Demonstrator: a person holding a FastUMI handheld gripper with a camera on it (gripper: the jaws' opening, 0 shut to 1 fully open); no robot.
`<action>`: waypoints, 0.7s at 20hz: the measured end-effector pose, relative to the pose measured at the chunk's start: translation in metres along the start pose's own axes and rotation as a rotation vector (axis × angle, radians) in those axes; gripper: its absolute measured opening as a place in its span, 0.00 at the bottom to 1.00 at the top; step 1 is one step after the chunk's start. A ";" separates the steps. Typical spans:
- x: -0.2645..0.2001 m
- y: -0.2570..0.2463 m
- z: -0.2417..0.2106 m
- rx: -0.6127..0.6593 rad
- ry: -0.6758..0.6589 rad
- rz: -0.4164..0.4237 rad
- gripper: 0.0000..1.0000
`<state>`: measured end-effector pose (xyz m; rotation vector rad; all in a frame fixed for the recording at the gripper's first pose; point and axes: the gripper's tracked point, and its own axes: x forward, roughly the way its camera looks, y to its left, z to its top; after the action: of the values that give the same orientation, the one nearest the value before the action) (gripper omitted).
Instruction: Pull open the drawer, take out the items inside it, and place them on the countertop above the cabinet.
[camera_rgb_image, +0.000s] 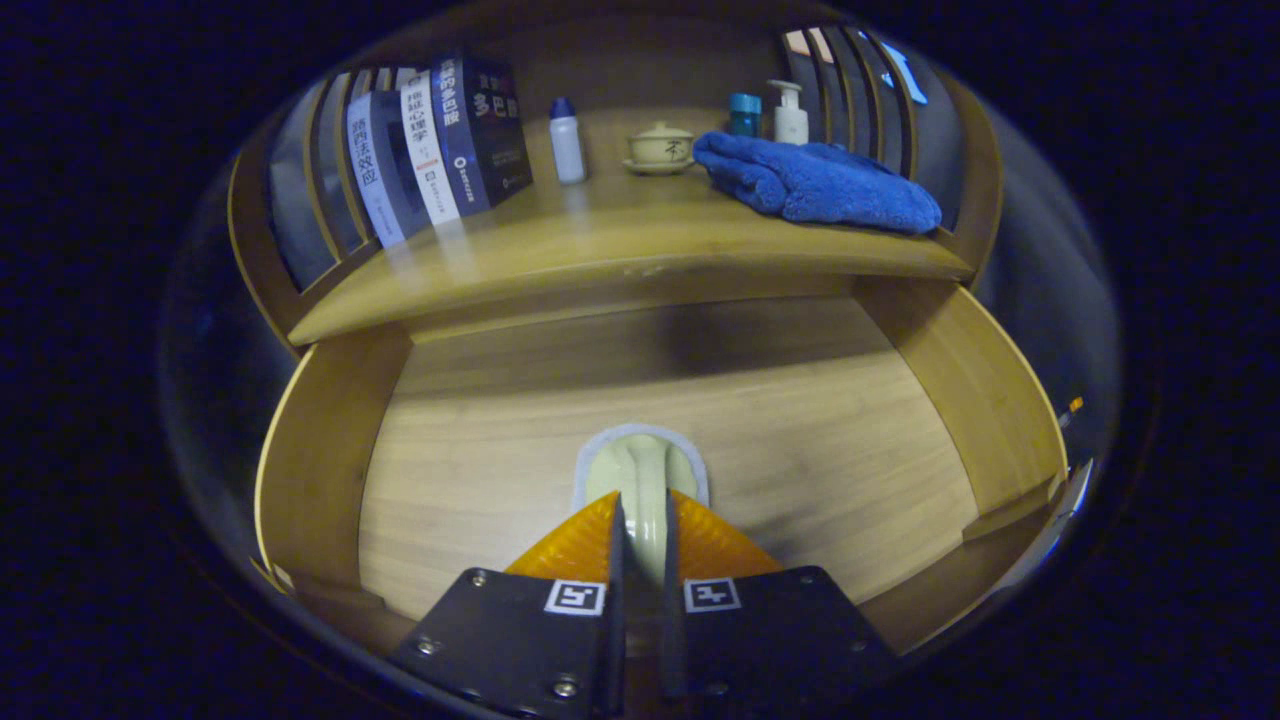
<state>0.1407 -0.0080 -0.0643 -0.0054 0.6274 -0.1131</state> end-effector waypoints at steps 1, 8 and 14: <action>-0.004 -0.002 0.007 -0.003 -0.047 -0.009 0.15; -0.066 0.009 0.050 0.017 -0.256 0.046 0.15; -0.100 0.015 0.093 0.005 -0.329 0.033 0.14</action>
<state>0.1167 0.0146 0.0687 -0.0088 0.2986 -0.0798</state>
